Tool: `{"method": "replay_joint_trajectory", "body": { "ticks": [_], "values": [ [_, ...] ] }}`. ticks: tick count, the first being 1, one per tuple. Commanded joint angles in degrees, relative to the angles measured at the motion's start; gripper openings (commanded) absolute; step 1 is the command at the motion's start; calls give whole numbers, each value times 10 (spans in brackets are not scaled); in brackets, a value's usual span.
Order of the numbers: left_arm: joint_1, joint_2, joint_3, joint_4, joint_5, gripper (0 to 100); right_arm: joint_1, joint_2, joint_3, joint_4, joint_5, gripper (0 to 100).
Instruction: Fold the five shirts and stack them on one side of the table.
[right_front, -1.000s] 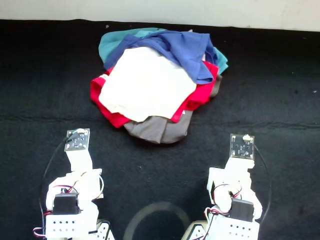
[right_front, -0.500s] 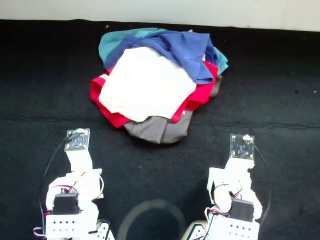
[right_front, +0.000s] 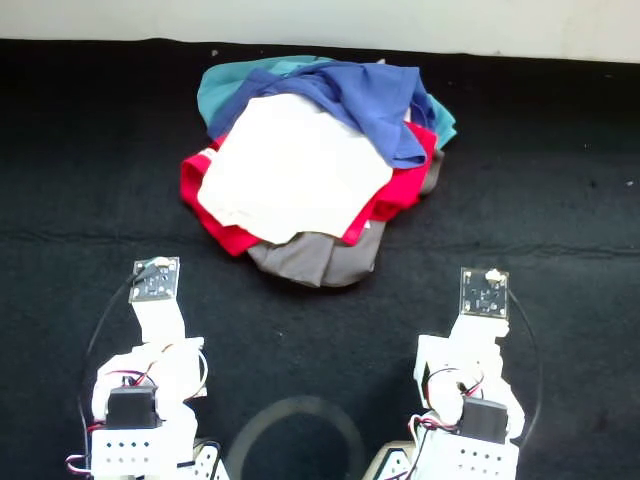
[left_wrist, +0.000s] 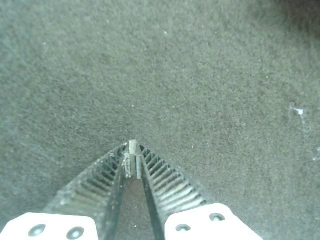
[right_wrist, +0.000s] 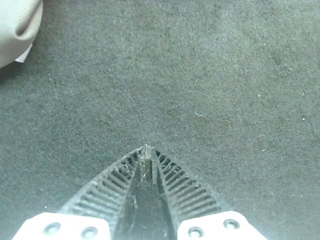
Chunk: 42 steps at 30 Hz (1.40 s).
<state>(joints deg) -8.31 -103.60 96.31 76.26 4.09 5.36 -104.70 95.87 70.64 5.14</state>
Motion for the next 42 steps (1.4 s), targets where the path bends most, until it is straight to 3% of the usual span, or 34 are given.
{"method": "replay_joint_trajectory", "body": {
  "ticks": [1, 16, 24, 42],
  "values": [
    [-7, -4, 8, 2, 2, 8, -2, -1, 79, 2, -4, 7],
    [-4, -4, 8, 1, 1, 10, -2, -1, 79, 2, -4, 7],
    [-5, -4, 8, -113, 1, 11, -2, -1, 79, 2, -4, 7],
    [-7, -4, 8, -77, 3, 11, -2, -1, 79, 2, -4, 7]
  ]
}}
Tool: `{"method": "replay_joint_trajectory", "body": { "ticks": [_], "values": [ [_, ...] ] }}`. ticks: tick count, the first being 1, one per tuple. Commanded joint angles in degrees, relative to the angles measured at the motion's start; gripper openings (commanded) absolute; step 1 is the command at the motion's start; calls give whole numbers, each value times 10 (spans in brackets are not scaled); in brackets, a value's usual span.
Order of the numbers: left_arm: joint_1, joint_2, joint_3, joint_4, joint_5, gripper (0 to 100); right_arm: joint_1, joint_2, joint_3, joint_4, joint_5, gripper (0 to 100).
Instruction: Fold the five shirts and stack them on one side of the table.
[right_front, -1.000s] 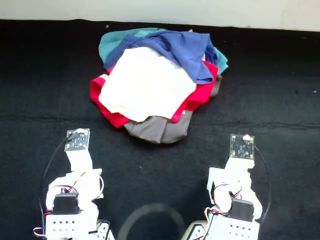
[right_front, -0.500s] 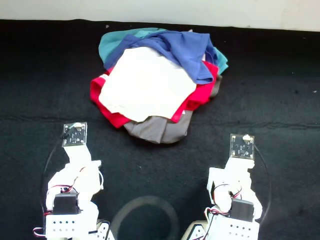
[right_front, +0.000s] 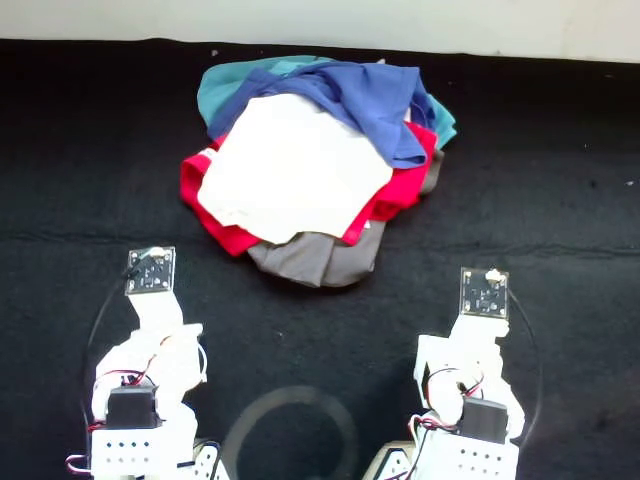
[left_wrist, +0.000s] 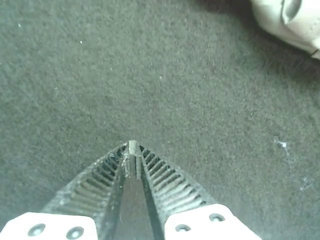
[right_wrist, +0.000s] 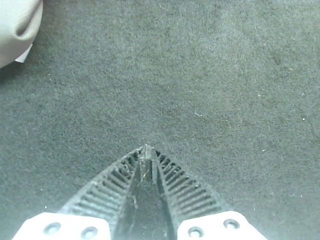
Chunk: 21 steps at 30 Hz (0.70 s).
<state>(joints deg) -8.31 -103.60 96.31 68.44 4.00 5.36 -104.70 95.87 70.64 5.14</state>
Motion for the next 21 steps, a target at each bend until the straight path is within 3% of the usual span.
{"method": "replay_joint_trajectory", "body": {
  "ticks": [1, 9, 21],
  "values": [
    [-7, -4, 7, -9, 4, 20, -2, -1, 79, 2, -4, 7],
    [-7, -4, 3, -98, 47, 344, -2, -1, 79, 2, -4, 7],
    [-3, -3, -158, -20, 48, 309, -2, -1, 79, 2, -4, 7]
  ]
}}
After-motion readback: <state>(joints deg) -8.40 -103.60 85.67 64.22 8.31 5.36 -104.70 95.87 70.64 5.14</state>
